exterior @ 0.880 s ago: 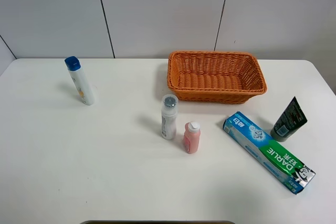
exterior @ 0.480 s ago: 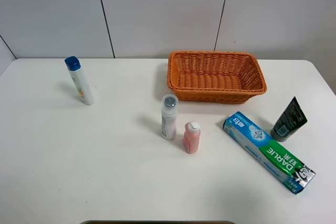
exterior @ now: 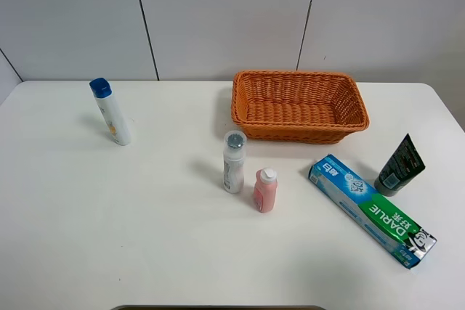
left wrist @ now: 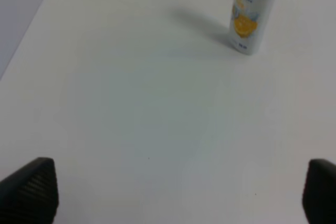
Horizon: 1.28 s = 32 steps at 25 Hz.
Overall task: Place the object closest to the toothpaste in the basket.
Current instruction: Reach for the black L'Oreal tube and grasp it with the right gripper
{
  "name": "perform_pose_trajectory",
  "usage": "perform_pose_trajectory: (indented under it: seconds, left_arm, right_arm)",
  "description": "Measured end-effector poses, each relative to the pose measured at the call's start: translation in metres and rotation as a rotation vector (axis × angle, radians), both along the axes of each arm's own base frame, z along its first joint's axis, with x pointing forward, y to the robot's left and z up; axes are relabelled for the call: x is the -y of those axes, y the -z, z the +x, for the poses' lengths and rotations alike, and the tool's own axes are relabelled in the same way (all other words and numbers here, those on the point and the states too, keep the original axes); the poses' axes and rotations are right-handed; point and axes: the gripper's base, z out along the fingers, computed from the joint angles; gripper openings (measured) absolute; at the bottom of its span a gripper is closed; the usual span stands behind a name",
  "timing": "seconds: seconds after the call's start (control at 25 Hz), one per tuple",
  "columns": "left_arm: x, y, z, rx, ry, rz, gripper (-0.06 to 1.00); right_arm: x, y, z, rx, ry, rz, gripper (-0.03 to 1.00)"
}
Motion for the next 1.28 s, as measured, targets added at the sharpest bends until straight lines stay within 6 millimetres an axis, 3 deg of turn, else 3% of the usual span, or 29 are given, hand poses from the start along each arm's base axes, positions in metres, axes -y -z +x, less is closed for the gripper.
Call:
perform_pose_trajectory:
  seconds: [0.2, 0.44, 0.6, 0.84, 1.04, 1.28]
  left_arm:
    - [0.0, 0.0, 0.0, 0.0, 0.0, 0.0, 0.94]
    - [0.0, 0.0, 0.0, 0.0, 0.0, 0.0, 0.94]
    - [0.0, 0.0, 0.0, 0.0, 0.0, 0.0, 0.94]
    - [0.0, 0.0, 0.0, 0.0, 0.001, -0.001, 0.94]
    - [0.0, 0.0, 0.0, 0.0, 0.001, -0.001, 0.94]
    - [0.0, 0.0, 0.0, 0.0, 0.001, -0.001, 0.94]
  right_arm:
    - [0.0, -0.007, 0.005, -0.023, 0.001, -0.003, 0.63]
    - [0.004, -0.043, 0.04, -0.145, 0.038, -0.059, 0.63]
    - [0.007, -0.06, 0.078, -0.255, 0.087, -0.084, 0.63]
    - [0.006, -0.063, 0.152, -0.457, 0.11, -0.106, 0.63]
    - [0.003, -0.055, 0.21, -0.585, 0.105, -0.113, 0.63]
    - [0.002, -0.025, 0.265, -0.756, 0.106, -0.104, 0.63]
